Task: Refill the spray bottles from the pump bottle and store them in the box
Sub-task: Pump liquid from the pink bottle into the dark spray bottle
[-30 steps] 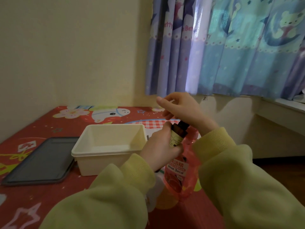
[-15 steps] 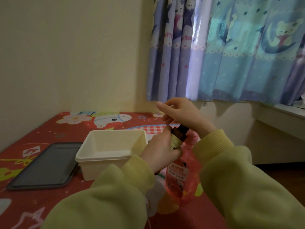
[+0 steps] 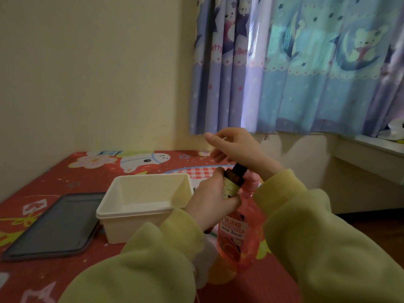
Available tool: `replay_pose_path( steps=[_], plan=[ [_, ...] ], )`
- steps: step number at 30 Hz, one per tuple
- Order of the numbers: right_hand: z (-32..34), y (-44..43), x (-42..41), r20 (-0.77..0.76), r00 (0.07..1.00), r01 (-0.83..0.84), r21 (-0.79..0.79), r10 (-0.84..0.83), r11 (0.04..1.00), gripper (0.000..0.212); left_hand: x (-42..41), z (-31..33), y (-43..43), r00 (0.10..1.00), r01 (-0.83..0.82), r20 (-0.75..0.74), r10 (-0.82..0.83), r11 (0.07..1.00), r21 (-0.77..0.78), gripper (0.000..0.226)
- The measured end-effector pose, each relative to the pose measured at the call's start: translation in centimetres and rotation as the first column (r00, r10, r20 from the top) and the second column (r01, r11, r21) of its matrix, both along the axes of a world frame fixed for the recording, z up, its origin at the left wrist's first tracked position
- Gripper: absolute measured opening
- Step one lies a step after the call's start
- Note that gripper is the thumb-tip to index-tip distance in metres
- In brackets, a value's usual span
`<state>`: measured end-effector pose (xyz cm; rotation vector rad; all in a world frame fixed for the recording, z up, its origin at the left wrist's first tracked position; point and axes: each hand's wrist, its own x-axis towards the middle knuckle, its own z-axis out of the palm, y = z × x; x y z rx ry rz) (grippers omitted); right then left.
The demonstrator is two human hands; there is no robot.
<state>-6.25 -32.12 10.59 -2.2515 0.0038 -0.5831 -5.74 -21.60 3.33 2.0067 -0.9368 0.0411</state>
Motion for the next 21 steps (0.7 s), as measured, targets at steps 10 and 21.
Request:
replay_pose_path(
  steps=[10,21],
  plan=[
    [-1.6,-0.2,0.5,0.037,0.998,0.040,0.004,-0.041,0.999,0.034,0.2,-1.0,-0.1,1.000,0.019,-0.020,-0.019,1.000,-0.013,0.025],
    [-0.5,-0.1,-0.2,0.038,0.999,0.005,0.007,-0.005,1.000,0.041,0.1,-0.2,-0.2,0.999,0.025,-0.038,-0.024,1.000,0.009,0.025]
  ],
)
